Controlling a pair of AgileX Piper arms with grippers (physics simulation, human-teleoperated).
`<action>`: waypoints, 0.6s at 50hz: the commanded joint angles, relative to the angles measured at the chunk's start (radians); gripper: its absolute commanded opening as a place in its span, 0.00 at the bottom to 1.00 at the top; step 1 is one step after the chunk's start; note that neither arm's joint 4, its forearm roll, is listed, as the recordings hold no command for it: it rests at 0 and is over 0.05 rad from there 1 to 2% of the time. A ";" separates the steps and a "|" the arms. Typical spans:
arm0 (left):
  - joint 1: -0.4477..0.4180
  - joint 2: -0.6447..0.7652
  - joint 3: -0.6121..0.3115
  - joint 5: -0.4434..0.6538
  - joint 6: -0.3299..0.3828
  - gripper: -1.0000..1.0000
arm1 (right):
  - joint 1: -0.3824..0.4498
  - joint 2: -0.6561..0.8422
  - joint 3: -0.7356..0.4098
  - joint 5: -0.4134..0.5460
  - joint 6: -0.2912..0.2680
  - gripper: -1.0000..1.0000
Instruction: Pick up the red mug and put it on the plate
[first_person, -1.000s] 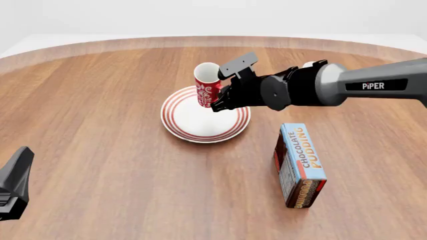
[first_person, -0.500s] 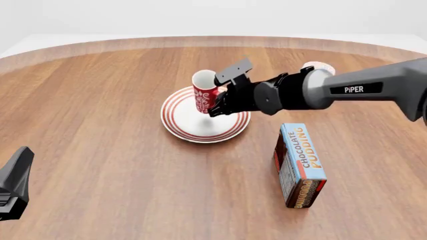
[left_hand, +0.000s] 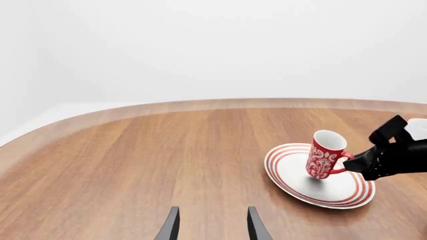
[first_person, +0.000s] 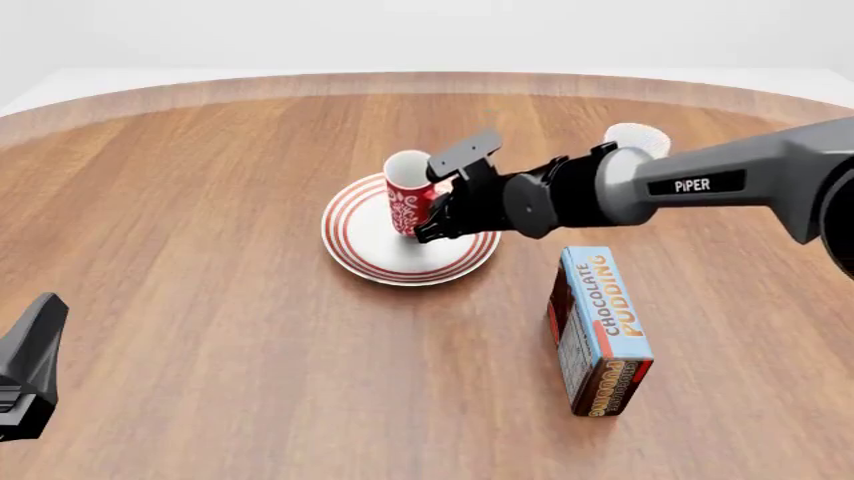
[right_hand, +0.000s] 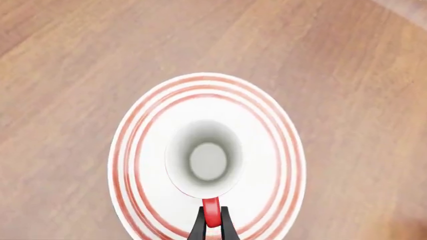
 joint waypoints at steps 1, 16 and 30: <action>0.000 0.000 0.000 0.000 0.000 1.00 | 0.002 0.007 -0.005 -0.005 0.006 0.00; 0.000 0.000 0.000 0.000 0.000 1.00 | -0.002 0.011 -0.023 -0.008 0.008 1.00; 0.000 0.000 0.000 0.000 0.000 1.00 | -0.027 -0.007 -0.011 -0.011 0.004 1.00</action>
